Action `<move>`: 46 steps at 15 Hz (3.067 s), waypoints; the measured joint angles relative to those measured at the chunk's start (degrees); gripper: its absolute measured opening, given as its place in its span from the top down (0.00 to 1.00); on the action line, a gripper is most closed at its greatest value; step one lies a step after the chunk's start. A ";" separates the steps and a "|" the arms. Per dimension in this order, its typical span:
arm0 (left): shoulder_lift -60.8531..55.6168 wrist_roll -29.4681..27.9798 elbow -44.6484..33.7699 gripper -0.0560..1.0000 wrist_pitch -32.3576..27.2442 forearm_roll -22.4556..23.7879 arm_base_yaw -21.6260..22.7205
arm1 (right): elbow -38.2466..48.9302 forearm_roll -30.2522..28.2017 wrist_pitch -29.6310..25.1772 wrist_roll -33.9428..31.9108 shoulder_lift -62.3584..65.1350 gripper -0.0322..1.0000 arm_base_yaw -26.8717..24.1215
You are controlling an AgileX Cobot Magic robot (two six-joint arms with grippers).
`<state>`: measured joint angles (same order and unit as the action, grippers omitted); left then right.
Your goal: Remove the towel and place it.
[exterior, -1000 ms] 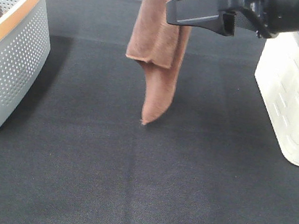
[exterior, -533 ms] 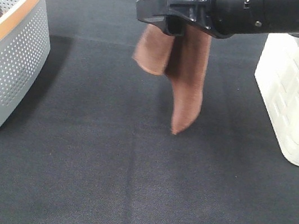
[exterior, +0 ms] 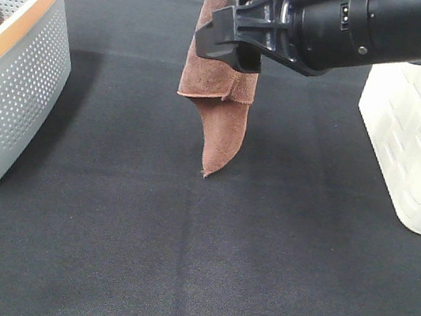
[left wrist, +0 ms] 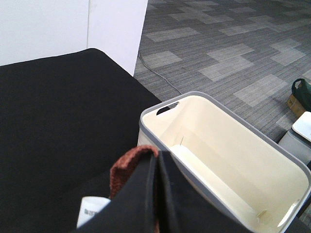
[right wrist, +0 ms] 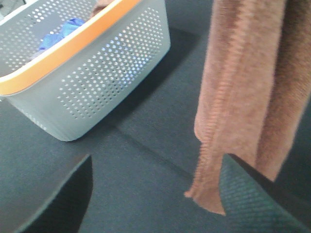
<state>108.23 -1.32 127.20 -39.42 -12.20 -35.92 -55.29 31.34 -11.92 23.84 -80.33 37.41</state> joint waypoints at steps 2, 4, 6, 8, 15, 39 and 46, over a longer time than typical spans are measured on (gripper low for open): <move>0.00 -0.23 0.00 0.95 -0.17 -0.23 0.00 | 0.00 -2.06 0.11 -3.15 -2.52 0.25 0.00; 0.00 -0.23 0.00 0.95 -0.40 -0.29 0.00 | 0.00 -2.46 0.17 -3.67 -4.76 0.24 0.00; 0.00 -0.23 0.00 0.95 -1.55 -0.34 0.00 | 0.00 -2.75 1.95 -4.58 -6.30 0.24 0.00; 0.00 -0.23 0.00 0.95 -1.95 -0.34 0.00 | 0.00 -2.86 3.67 -5.90 -7.05 0.24 0.00; 0.00 -0.23 0.00 0.95 -2.46 0.74 0.00 | 0.00 -3.04 6.42 -6.99 -8.82 0.57 0.00; 0.11 -7.73 0.00 0.95 -30.14 27.44 0.23 | -20.57 -54.09 -37.13 -37.07 0.63 0.97 0.00; 5.39 -13.52 0.00 0.95 -12.89 35.58 4.70 | -26.01 -80.27 -22.63 -51.45 -7.16 0.97 -2.98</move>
<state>113.62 -14.84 127.20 -52.31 23.38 -31.23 -81.30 -48.93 -34.55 -27.62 -87.49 34.43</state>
